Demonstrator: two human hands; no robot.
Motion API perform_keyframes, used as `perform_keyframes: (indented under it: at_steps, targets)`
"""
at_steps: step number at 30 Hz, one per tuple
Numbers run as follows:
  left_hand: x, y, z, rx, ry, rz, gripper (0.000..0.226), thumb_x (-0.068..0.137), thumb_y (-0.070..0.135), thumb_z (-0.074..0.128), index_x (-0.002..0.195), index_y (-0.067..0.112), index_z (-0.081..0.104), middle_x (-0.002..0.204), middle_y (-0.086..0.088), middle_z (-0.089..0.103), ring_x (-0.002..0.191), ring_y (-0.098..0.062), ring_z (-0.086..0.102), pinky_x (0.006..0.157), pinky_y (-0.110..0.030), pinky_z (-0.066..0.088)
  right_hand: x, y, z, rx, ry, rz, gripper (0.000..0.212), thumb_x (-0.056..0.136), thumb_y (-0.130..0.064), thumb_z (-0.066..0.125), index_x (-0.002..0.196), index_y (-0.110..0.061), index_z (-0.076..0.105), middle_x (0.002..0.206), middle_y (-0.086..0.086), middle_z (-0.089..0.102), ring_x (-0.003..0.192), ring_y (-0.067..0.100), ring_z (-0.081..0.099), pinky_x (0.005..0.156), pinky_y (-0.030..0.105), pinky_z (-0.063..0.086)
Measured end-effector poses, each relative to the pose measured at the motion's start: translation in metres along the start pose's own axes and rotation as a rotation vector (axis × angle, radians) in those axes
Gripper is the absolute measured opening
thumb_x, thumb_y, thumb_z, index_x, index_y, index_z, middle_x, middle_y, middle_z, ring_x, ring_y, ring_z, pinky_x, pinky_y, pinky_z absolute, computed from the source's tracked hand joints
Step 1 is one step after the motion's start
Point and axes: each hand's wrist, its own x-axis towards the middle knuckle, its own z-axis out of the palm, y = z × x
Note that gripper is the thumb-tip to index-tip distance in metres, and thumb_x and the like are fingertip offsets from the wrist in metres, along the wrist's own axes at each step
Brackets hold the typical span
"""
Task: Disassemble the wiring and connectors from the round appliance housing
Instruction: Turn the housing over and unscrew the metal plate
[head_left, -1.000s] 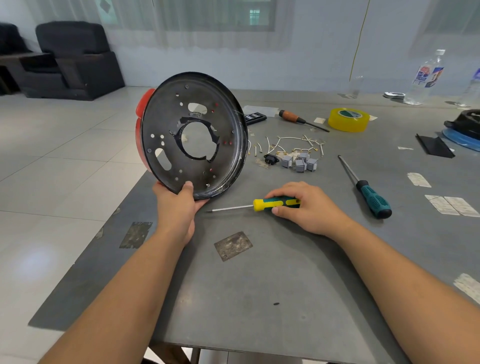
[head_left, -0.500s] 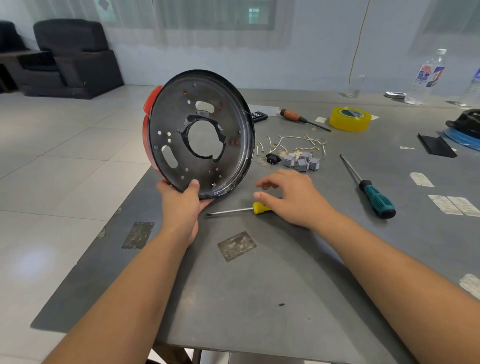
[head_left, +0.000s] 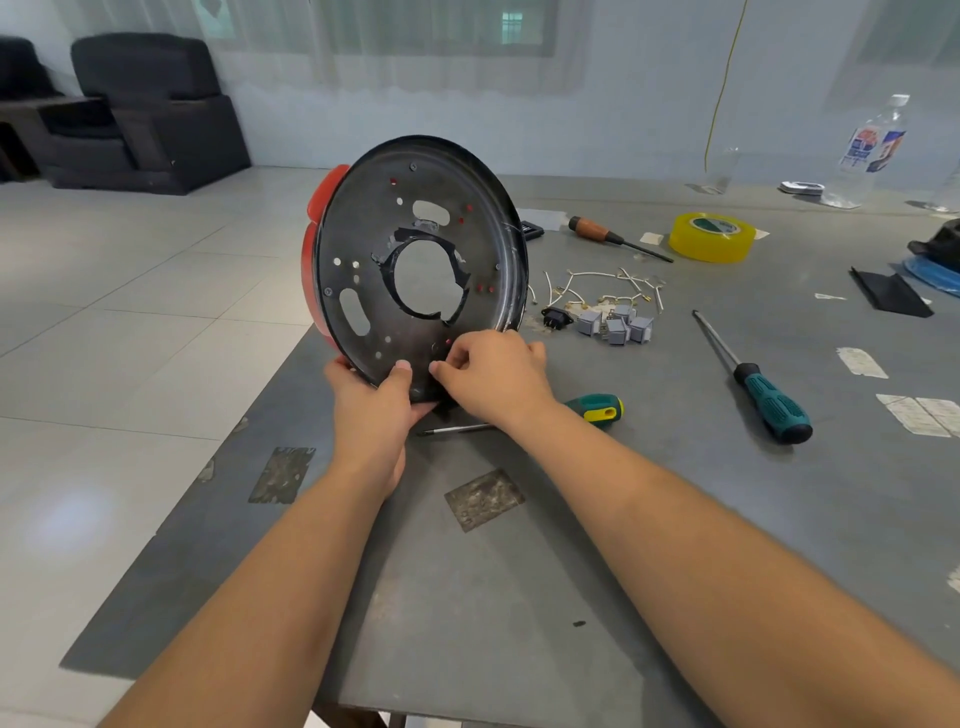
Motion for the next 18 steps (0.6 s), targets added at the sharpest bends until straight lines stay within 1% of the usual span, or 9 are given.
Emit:
perform_keyframes:
  at_steps: [3, 5, 7, 10, 11, 13, 14, 16, 18]
  targets:
    - [0.001, -0.001, 0.0, 0.0, 0.007, -0.002, 0.033, 0.103, 0.0, 0.058, 0.12, 0.023, 0.041, 0.127, 0.001, 0.06, 0.114, -0.024, 0.068, 0.074, -0.038, 0.066, -0.003, -0.004, 0.001, -0.042, 0.025, -0.051, 0.026, 0.095, -0.05, 0.058, 0.079, -0.029, 0.065, 0.09, -0.007, 0.069, 0.103, 0.024, 0.058, 0.08, 0.038, 0.027]
    - [0.0, 0.0, 0.0, 0.003, 0.006, 0.004, 0.032, 0.103, 0.0, 0.059, 0.117, 0.024, 0.041, 0.126, 0.002, 0.06, 0.11, -0.019, 0.069, 0.07, -0.033, 0.065, -0.006, -0.007, 0.001, -0.11, 0.048, -0.104, 0.026, 0.096, -0.046, 0.057, 0.089, -0.025, 0.07, 0.094, -0.003, 0.07, 0.102, 0.026, 0.061, 0.083, 0.039, 0.034]
    - [0.0, 0.0, 0.0, 0.031, 0.005, 0.013, 0.031, 0.104, 0.003, 0.059, 0.116, 0.025, 0.041, 0.125, 0.003, 0.06, 0.107, -0.014, 0.069, 0.067, -0.029, 0.064, -0.009, -0.009, 0.0, -0.189, 0.087, -0.165, 0.023, 0.097, -0.039, 0.057, 0.1, -0.021, 0.07, 0.101, 0.001, 0.069, 0.102, 0.028, 0.062, 0.086, 0.04, 0.04]
    - [0.001, -0.001, 0.0, 0.052, 0.01, 0.018, 0.032, 0.104, 0.005, 0.06, 0.112, 0.029, 0.04, 0.122, 0.007, 0.058, 0.105, -0.009, 0.065, 0.064, -0.025, 0.062, -0.013, -0.014, -0.001, -0.251, 0.112, -0.281, 0.02, 0.092, -0.021, 0.061, 0.111, -0.017, 0.066, 0.109, 0.005, 0.064, 0.1, 0.028, 0.063, 0.082, 0.039, 0.045]
    - [0.001, -0.001, 0.001, 0.049, 0.013, 0.016, 0.032, 0.104, 0.005, 0.059, 0.112, 0.029, 0.04, 0.121, 0.008, 0.058, 0.104, -0.008, 0.064, 0.063, -0.024, 0.062, -0.014, -0.015, 0.0, -0.24, 0.104, -0.302, 0.02, 0.091, -0.018, 0.061, 0.111, -0.015, 0.065, 0.109, 0.006, 0.063, 0.096, 0.028, 0.064, 0.078, 0.039, 0.046]
    - [0.001, -0.001, 0.0, 0.052, 0.019, 0.015, 0.032, 0.104, 0.005, 0.059, 0.113, 0.029, 0.04, 0.121, 0.008, 0.058, 0.104, -0.008, 0.064, 0.063, -0.024, 0.062, -0.015, -0.016, 0.0, -0.137, 0.065, -0.269, 0.017, 0.093, -0.014, 0.061, 0.109, -0.013, 0.064, 0.108, 0.008, 0.06, 0.092, 0.03, 0.064, 0.071, 0.038, 0.048]
    - [0.001, -0.001, 0.0, 0.059, 0.019, 0.017, 0.031, 0.104, 0.006, 0.059, 0.112, 0.029, 0.04, 0.123, 0.007, 0.058, 0.104, -0.009, 0.065, 0.064, -0.026, 0.062, -0.015, -0.015, -0.001, -0.07, 0.038, -0.232, 0.015, 0.094, -0.014, 0.06, 0.108, -0.013, 0.065, 0.109, 0.009, 0.06, 0.093, 0.03, 0.063, 0.072, 0.038, 0.049]
    - [0.001, -0.001, -0.001, 0.068, 0.017, 0.018, 0.03, 0.104, 0.006, 0.06, 0.114, 0.028, 0.04, 0.126, 0.004, 0.058, 0.106, -0.012, 0.066, 0.068, -0.029, 0.063, -0.011, -0.011, -0.003, 0.04, -0.023, -0.167, 0.012, 0.094, -0.014, 0.061, 0.105, -0.015, 0.067, 0.107, 0.007, 0.063, 0.097, 0.027, 0.062, 0.081, 0.04, 0.053]
    - [0.0, 0.0, 0.0, 0.052, 0.015, 0.013, 0.03, 0.104, 0.004, 0.059, 0.117, 0.024, 0.04, 0.127, 0.002, 0.058, 0.11, -0.017, 0.067, 0.072, -0.033, 0.065, -0.006, -0.006, -0.007, 0.154, -0.072, -0.112, 0.013, 0.091, -0.009, 0.063, 0.1, -0.016, 0.069, 0.098, 0.002, 0.067, 0.095, 0.021, 0.063, 0.086, 0.036, 0.053]
